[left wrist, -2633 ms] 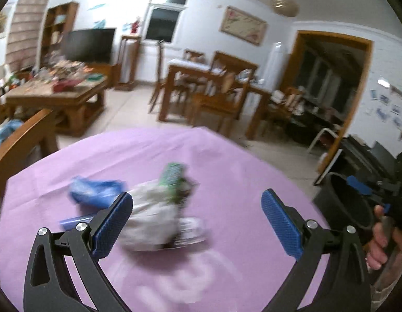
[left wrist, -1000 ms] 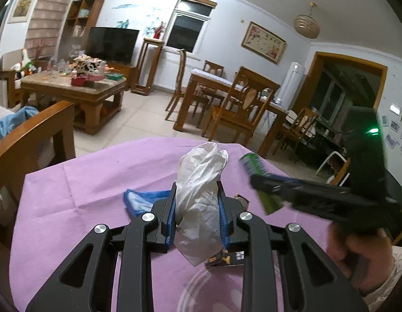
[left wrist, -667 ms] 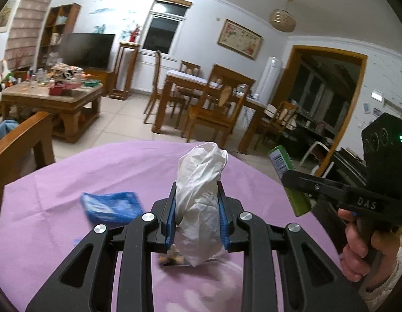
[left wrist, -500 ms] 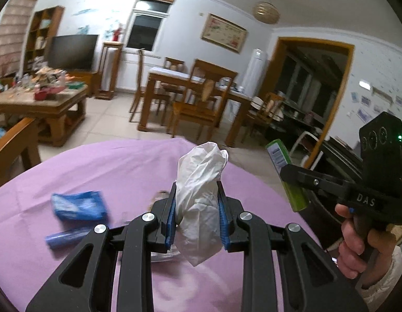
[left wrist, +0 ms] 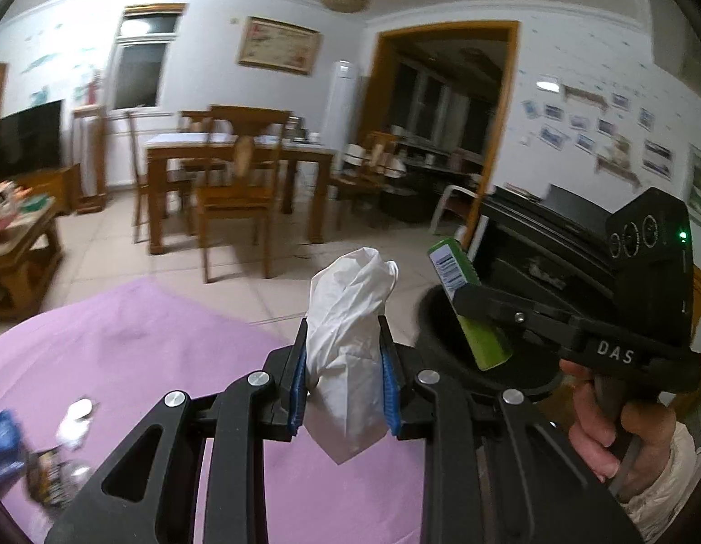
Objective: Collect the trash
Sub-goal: 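Carry the bag and gum pack over the black bin and open both tools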
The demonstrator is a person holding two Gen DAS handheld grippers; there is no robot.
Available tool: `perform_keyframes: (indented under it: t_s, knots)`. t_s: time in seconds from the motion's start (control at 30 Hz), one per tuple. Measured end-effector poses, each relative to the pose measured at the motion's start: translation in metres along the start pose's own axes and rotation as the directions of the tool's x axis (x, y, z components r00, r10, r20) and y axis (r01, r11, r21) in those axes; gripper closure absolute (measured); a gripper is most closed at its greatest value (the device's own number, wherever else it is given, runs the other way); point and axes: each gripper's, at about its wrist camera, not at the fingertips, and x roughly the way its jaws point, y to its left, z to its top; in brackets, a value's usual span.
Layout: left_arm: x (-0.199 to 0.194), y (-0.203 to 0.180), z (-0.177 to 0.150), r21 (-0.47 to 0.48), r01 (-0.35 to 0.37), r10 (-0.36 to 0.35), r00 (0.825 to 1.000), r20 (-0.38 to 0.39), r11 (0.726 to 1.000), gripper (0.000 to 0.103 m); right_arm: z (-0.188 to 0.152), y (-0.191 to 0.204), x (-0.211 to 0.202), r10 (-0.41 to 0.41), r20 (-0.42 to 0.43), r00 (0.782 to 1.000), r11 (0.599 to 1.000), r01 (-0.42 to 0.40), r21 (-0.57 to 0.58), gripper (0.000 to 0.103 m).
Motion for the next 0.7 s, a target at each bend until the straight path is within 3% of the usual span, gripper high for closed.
perform_keyframes:
  t_s: [0.17,0.37,0.7]
  knots:
    - [0.046,-0.044,0.005,0.031,0.104,-0.103,0.994,-0.026,0.994,0.076,-0.002,-0.064,-0.043,-0.095,0.061,0.994,0.993,0.09,0.071,0.071]
    - [0.099,-0.079,0.005,0.033,0.208,-0.205,0.975,-0.079,0.977,0.076,-0.011,-0.133,-0.079,-0.192,0.087,0.978,0.972,0.177,0.156,0.071]
    - [0.158,-0.118,-0.009,0.042,0.276,-0.264,0.947,-0.185,0.96,0.076,-0.04,-0.222,-0.111,-0.29,0.076,0.954,0.925,0.259,0.277,0.071]
